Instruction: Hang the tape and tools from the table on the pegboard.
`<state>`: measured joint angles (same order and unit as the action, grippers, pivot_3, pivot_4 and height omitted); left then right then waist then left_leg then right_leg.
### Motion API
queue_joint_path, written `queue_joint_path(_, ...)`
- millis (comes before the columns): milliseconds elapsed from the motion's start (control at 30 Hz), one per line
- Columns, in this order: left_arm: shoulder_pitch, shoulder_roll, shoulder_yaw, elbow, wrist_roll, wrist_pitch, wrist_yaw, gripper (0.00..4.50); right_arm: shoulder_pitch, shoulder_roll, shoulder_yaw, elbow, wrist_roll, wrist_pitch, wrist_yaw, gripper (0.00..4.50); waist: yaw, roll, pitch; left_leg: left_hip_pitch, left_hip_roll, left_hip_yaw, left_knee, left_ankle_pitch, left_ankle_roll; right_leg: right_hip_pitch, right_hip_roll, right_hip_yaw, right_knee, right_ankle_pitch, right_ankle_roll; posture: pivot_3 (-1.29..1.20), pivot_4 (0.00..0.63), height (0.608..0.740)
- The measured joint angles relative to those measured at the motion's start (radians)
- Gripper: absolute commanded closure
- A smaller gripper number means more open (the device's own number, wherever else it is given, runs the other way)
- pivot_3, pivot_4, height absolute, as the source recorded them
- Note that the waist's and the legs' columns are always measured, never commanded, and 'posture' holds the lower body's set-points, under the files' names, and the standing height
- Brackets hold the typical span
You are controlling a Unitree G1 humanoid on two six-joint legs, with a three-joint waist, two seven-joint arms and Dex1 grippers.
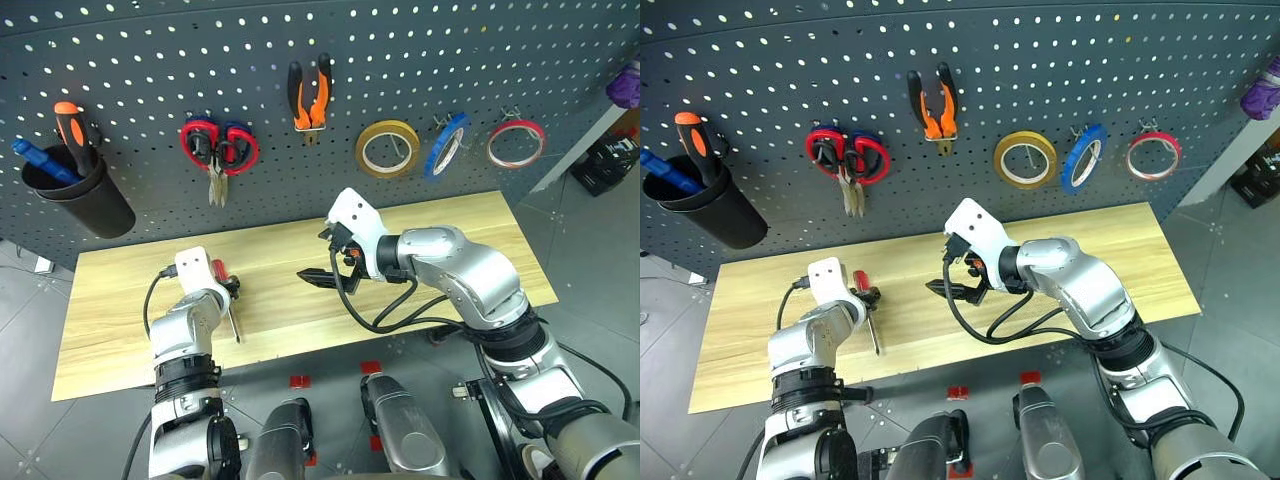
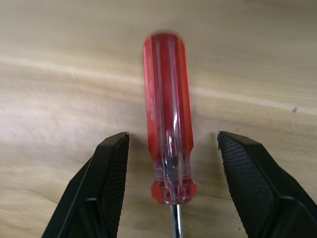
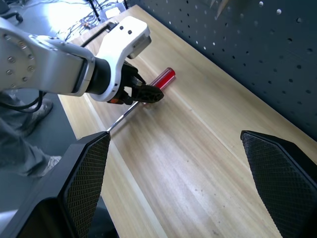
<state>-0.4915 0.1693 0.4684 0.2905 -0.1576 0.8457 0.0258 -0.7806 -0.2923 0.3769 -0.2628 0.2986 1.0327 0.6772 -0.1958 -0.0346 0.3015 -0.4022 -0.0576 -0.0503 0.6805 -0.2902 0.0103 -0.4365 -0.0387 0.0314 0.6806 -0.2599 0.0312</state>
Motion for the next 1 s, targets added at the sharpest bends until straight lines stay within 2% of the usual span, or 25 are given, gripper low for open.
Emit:
queue_joint_path(33,-0.012,0.001,0.003,0.016,-0.005,0.000,0.003,1.50,-0.006,0.000,0.003,0.002,0.000,0.000,0.005,0.00,0.000,0.000,0.000,0.000,0.000,0.000,0.000,0.000,0.000,0.000,0.000,0.000,0.000,0.000,0.000,-0.32,0.330,0.740)
queue_joint_path(133,-0.024,0.010,0.003,0.037,-0.020,0.001,0.005,2.09,-0.027,-0.003,0.005,0.003,0.003,0.000,0.025,0.00,0.000,0.000,0.000,0.000,0.000,0.000,0.000,0.000,0.000,0.000,0.000,0.000,0.000,0.000,0.000,-0.32,0.316,0.740)
queue_joint_path(300,-0.023,0.049,0.009,0.066,-0.042,0.000,0.006,3.60,-0.031,-0.044,0.026,0.003,0.008,-0.031,0.072,0.00,-0.001,0.000,0.000,0.001,0.000,0.000,0.000,0.000,-0.001,0.000,0.000,0.000,0.000,0.000,0.000,-0.32,0.295,0.740)
queue_joint_path(433,-0.003,0.064,-0.016,0.052,-0.048,0.002,-0.018,3.60,-0.032,-0.048,0.042,0.002,-0.001,-0.089,0.092,0.00,-0.002,0.000,-0.001,0.000,0.000,0.000,0.000,0.002,-0.004,0.000,0.000,0.000,0.000,0.000,0.000,-0.32,0.281,0.740)
queue_joint_path(533,0.075,0.090,-0.067,-0.036,-0.052,0.016,-0.067,3.60,-0.032,-0.051,0.047,0.000,-0.002,-0.114,0.099,0.00,-0.006,-0.001,-0.001,0.000,0.000,0.001,0.000,0.002,-0.005,-0.001,0.000,0.001,0.000,0.000,0.000,-0.33,0.270,0.740)
queue_joint_path(667,0.236,0.129,-0.151,-0.310,-0.077,0.015,-0.171,3.60,-0.025,-0.038,0.033,-0.006,0.000,-0.130,0.089,0.00,-0.008,-0.001,-0.002,-0.005,0.000,0.000,0.000,0.003,-0.006,-0.006,0.000,0.000,0.000,0.000,0.000,-0.32,0.250,0.740)
queue_joint_path(800,0.335,0.185,-0.157,-0.626,-0.099,-0.046,-0.226,3.60,-0.012,-0.036,0.014,-0.015,0.000,-0.184,0.089,0.00,-0.003,-0.002,-0.003,-0.007,0.000,0.000,0.000,0.003,-0.005,-0.006,-0.001,0.000,-0.001,0.001,-0.001,-0.30,0.233,0.740)
queue_joint_path(900,0.339,0.202,-0.137,-0.814,-0.111,-0.096,-0.232,3.60,0.004,-0.043,-0.003,-0.035,0.002,-0.233,0.107,0.00,0.004,-0.003,-0.005,-0.007,-0.001,0.000,0.000,0.003,-0.005,-0.006,-0.001,0.000,-0.001,0.001,-0.001,-0.29,0.229,0.740)
queue_joint_path(1000,0.286,0.229,-0.103,-0.906,-0.149,-0.112,-0.238,3.60,0.011,-0.053,-0.012,-0.057,0.029,-0.261,0.136,0.00,0.003,-0.004,-0.005,-0.007,0.000,-0.001,0.000,0.003,-0.005,-0.006,0.000,-0.001,0.000,0.001,-0.002,-0.27,0.229,0.740)
